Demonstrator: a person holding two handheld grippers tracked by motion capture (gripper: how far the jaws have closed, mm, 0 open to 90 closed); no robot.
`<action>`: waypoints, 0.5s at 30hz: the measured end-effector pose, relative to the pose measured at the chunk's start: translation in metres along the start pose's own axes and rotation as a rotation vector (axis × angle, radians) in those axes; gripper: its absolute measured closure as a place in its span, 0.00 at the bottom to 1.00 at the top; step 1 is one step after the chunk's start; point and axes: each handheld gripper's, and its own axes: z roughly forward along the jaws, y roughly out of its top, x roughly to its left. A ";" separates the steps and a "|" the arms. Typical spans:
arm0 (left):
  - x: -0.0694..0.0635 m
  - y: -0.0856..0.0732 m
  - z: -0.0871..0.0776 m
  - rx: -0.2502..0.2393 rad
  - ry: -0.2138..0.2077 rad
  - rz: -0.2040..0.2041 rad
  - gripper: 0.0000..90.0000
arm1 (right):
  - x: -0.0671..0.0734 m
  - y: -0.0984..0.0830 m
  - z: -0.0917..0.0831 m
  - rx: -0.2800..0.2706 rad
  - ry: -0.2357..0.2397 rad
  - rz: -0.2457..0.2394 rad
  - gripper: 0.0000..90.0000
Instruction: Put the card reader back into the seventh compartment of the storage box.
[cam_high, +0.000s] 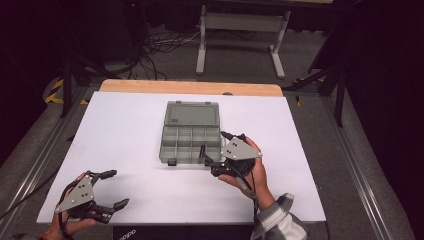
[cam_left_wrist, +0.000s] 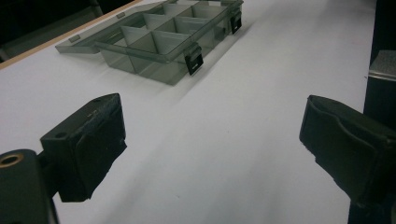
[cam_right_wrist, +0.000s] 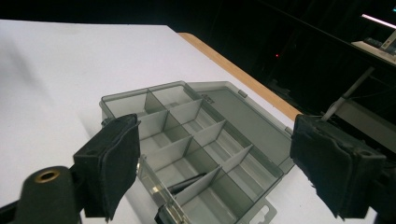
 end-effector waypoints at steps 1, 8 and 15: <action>0.000 0.000 0.000 0.000 0.000 0.000 0.09 | 0.001 -0.001 -0.001 0.002 0.000 -0.002 0.19; 0.000 0.000 0.000 0.003 0.001 -0.002 0.09 | 0.005 -0.006 -0.010 0.004 0.006 -0.016 0.19; 0.000 0.000 0.000 0.004 0.003 0.001 0.09 | 0.006 -0.011 -0.016 0.016 -0.002 -0.022 0.19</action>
